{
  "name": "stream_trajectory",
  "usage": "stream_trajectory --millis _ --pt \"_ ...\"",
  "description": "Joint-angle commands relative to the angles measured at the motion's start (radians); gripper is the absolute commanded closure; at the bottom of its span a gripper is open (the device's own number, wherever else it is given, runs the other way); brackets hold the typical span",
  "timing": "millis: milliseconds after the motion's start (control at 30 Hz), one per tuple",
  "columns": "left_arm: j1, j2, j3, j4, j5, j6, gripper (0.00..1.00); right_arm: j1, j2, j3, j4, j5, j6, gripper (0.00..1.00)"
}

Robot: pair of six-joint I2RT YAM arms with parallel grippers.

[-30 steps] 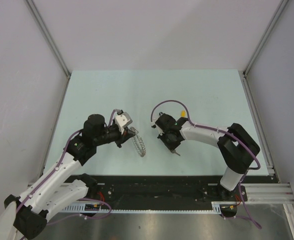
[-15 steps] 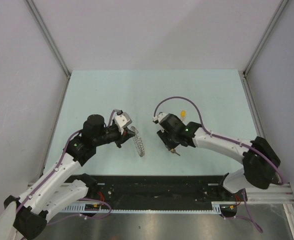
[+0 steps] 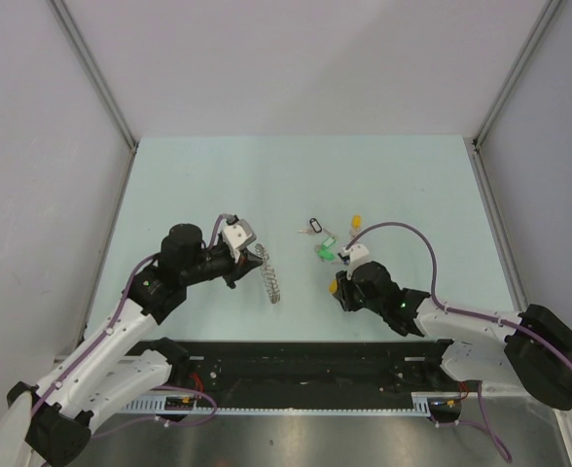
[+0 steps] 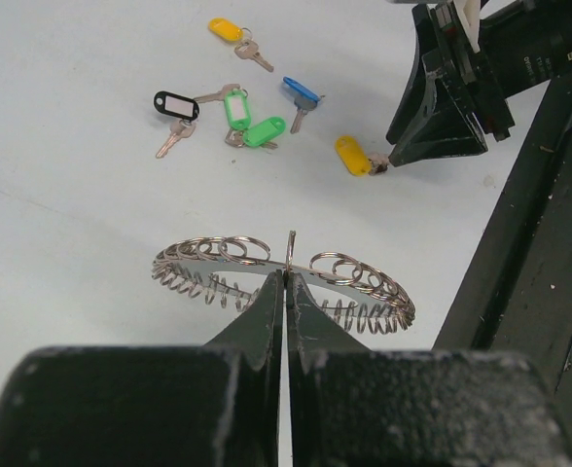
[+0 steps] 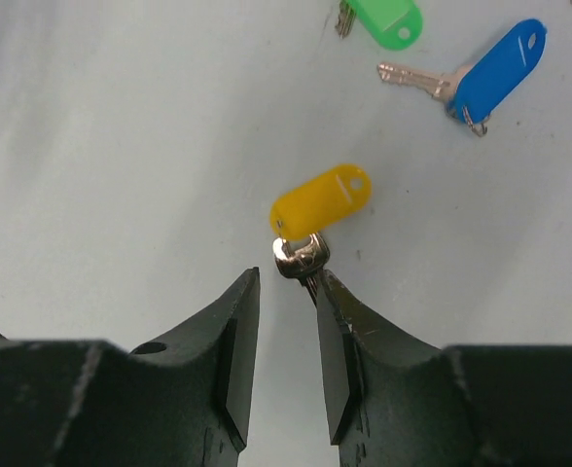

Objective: Put the keys on the keyring

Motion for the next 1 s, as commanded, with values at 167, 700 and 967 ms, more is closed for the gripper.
stream_trajectory --millis 167,700,967 --pt "-0.005 -0.013 0.003 0.053 0.016 -0.004 1.00 -0.004 -0.006 -0.049 0.251 0.025 0.085 0.70" --pt "-0.005 -0.015 0.003 0.053 0.019 -0.004 1.00 -0.020 0.078 -0.011 0.181 0.026 0.144 0.73" --pt "-0.005 -0.018 0.003 0.053 0.021 -0.003 1.00 -0.023 0.135 0.009 0.184 0.011 0.140 0.78"
